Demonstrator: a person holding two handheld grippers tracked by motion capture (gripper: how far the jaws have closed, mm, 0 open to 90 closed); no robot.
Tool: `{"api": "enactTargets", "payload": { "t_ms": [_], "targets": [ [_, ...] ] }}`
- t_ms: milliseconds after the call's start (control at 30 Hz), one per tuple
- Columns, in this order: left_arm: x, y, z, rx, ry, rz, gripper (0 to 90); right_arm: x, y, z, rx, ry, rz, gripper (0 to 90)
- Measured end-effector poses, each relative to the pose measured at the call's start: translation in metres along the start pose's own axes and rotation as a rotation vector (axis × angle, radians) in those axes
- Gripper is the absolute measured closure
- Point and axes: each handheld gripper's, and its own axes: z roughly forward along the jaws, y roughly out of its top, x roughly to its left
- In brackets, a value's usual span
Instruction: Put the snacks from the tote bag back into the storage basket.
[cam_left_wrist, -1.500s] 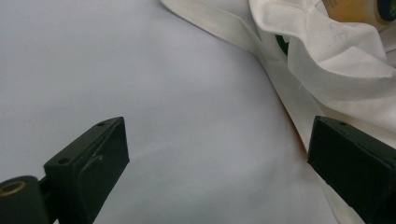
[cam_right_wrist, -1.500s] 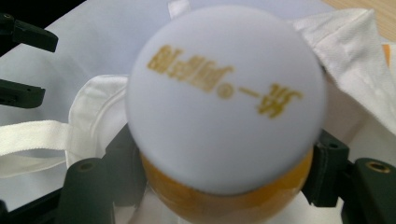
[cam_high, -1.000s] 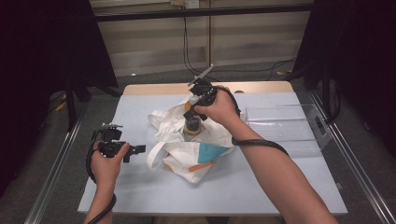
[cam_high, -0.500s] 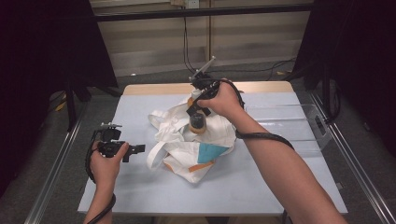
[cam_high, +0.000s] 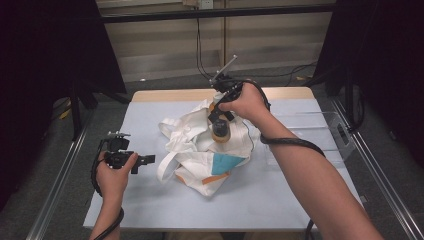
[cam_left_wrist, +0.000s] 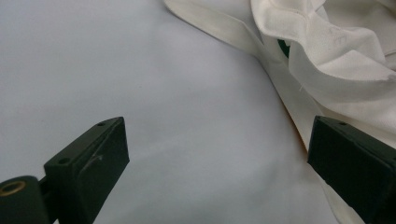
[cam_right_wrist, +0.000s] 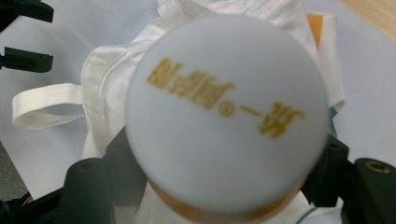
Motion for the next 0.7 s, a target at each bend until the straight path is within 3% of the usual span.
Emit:
{"api": "enactTargets", "payload": {
  "t_ms": [700],
  "targets": [
    [-0.001, -0.001, 0.000, -0.012, 0.010, -0.004, 5.5, -0.011, -0.010, -0.014, 0.069, -0.007, 0.011, 30.2]
  ]
}}
